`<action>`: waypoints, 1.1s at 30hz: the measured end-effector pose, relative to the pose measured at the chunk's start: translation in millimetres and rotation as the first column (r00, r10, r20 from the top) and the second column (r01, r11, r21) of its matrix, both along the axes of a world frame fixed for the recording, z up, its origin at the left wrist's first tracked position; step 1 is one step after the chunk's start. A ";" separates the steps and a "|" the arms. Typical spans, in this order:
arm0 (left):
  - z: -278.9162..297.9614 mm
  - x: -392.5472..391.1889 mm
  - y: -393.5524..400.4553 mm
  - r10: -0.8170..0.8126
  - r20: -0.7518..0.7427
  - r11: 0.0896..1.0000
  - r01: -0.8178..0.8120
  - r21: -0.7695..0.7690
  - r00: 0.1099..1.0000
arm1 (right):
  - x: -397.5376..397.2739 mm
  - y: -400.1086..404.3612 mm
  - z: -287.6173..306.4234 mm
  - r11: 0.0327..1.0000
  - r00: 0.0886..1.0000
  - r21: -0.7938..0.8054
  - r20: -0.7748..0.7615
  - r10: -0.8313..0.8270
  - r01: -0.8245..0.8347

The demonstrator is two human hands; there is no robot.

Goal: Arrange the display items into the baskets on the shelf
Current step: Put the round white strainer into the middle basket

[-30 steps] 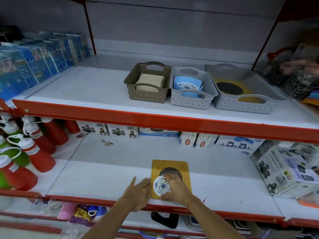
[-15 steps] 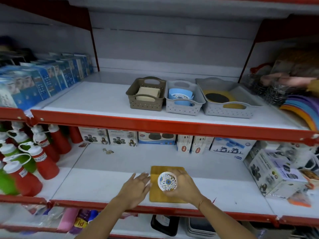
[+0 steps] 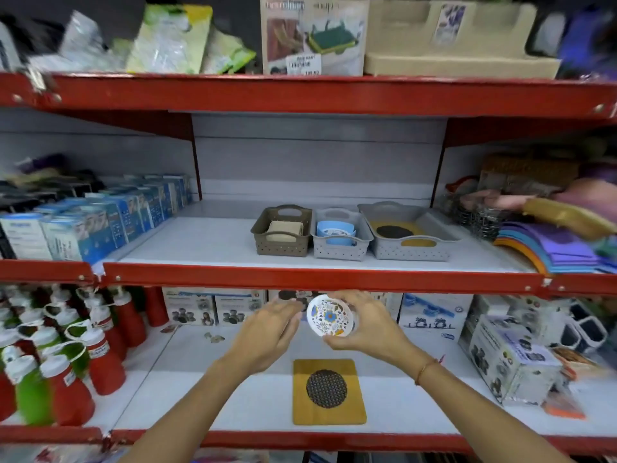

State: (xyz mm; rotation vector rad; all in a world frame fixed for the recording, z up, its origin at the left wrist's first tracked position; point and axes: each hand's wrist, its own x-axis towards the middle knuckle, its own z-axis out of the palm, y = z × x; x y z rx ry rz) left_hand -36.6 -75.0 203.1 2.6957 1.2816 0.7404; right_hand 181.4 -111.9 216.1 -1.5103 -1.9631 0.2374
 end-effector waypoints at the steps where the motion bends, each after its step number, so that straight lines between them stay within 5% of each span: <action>1: 11.4 0.9 1.5 -0.018 0.020 0.999 0.017 0.049 1.000 | 0.8 1.1 11.2 0.999 1.000 0.030 0.022 0.012 -0.012; 6: 59.1 4.3 18.6 -0.029 0.112 0.974 0.003 0.226 0.993 | 7.3 12.7 61.6 0.994 0.999 0.112 0.033 0.003 -0.007; 15: 95.0 23.5 86.0 -0.033 0.062 0.970 0.017 0.244 0.998 | 39.1 87.9 114.3 0.969 0.995 0.227 -0.055 -0.084 0.094; 23: 118.3 41.6 102.5 -0.002 -0.062 0.976 0.015 0.216 0.998 | 48.0 176.1 115.1 0.974 0.976 -0.062 0.015 -0.215 0.216; 33: 112.1 43.0 124.7 0.016 -0.038 0.976 -0.008 0.216 0.999 | 46.7 199.5 103.0 0.982 0.980 -0.154 0.181 -0.082 0.111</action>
